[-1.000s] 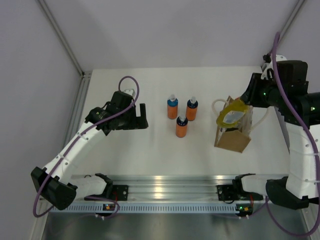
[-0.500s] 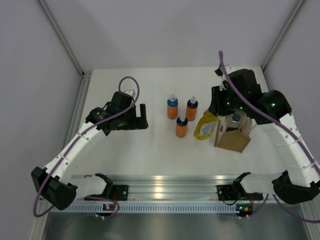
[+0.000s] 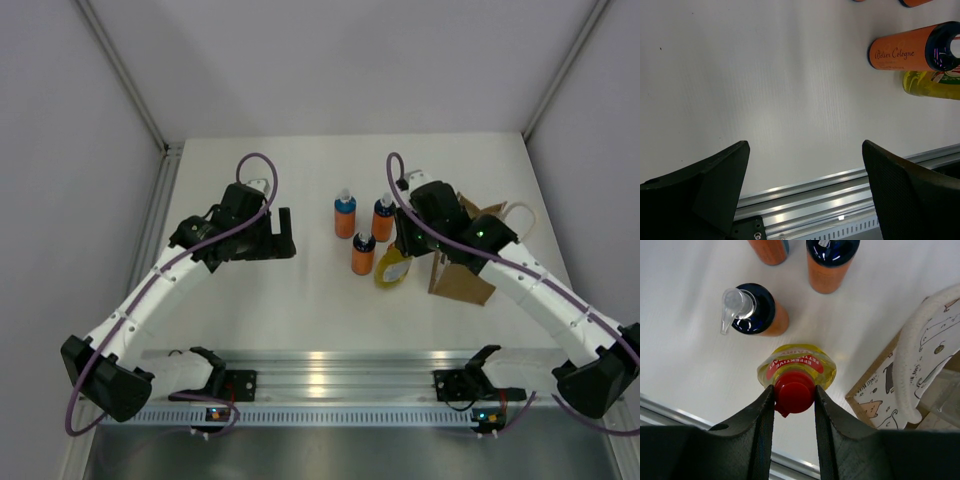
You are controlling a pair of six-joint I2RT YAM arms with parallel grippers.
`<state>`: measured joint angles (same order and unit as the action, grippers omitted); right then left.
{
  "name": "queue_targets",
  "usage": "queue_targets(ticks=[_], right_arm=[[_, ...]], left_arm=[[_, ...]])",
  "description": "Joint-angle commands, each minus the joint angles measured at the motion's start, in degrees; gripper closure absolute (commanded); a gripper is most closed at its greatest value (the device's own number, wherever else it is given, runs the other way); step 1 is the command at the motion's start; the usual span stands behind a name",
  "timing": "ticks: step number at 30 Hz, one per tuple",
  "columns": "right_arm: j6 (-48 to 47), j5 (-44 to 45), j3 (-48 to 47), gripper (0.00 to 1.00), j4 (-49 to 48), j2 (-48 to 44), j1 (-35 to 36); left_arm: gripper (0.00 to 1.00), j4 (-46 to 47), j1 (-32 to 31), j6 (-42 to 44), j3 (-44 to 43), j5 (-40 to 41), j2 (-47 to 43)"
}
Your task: Take the personal care products out of the canvas bag
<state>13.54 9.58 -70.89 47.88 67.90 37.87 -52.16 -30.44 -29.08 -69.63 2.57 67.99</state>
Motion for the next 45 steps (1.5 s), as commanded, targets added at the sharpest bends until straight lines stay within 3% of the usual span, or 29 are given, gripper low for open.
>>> queue_targets(ticks=[1, 7, 10, 11, 14, 20, 25, 31, 33, 37, 38, 39, 40, 45], right_arm=[[0.52, 0.87, 1.89, 1.0, -15.0, -3.3, 1.68], [-0.88, 0.44, 4.62, 0.98, -14.92, -2.42, 3.61], [-0.8, 0.79, 5.59, 0.79, -14.92, -2.86, 4.49], [-0.71, 0.96, 5.76, 0.6, -14.92, -2.95, 4.84], [-0.53, 1.49, 5.42, 0.4, -14.39, -3.3, 4.94], [-1.67, 6.05, 0.95, 0.38, -9.31, -3.56, 4.85], [-4.39, 10.98, -1.88, 0.31, -4.2, -5.05, 1.17], [-3.97, 7.29, -6.01, 0.31, 4.05, -6.81, -15.87], [0.68, 9.74, -8.46, 0.31, 6.86, -6.29, -21.42], [13.33, 14.67, -9.27, 0.25, 10.74, -6.55, -23.19], [18.75, 15.46, -8.31, 0.2, 11.01, -6.81, -23.19], [21.5, 16.25, -7.6, 0.07, 10.92, -7.42, -23.19], [24.4, 16.78, -6.98, 0.01, 10.92, -7.69, -23.28], [39.17, 17.56, -3.64, 0.0, 12.49, -8.84, -23.19]], left_arm=[[0.02, 2.33, -0.15, -0.45, 0.28, 0.42, -1.19], [0.02, 2.33, -0.15, -0.63, 0.81, 0.59, -1.01], [0.02, 2.24, -0.15, -0.8, 1.25, 0.42, -1.01], [0.02, 2.33, -0.15, -0.8, 1.25, 0.51, -1.01], [0.02, 2.33, -0.06, -0.72, 1.42, 0.59, -0.66], [0.02, 2.24, -0.15, -0.71, 1.25, 0.16, -0.66], [0.02, 2.33, -0.15, -0.54, 0.81, -0.54, -0.75], [0.01, 2.24, -0.15, 0.77, 0.72, -0.9, -1.28], [0.01, 2.15, -0.15, 1.22, 0.63, -0.64, -1.28], [0.02, 2.15, -0.15, 2.01, 0.46, -0.81, -0.58], [0.02, 2.24, -0.06, 2.01, 0.37, -0.9, -0.49], [0.01, 2.15, -0.15, 2.01, 0.19, -1.25, -0.31], [0.01, 2.24, -0.15, 1.84, 0.02, -1.34, -0.22], [0.02, 2.15, -0.15, 1.66, 0.1, -1.25, -0.92]])
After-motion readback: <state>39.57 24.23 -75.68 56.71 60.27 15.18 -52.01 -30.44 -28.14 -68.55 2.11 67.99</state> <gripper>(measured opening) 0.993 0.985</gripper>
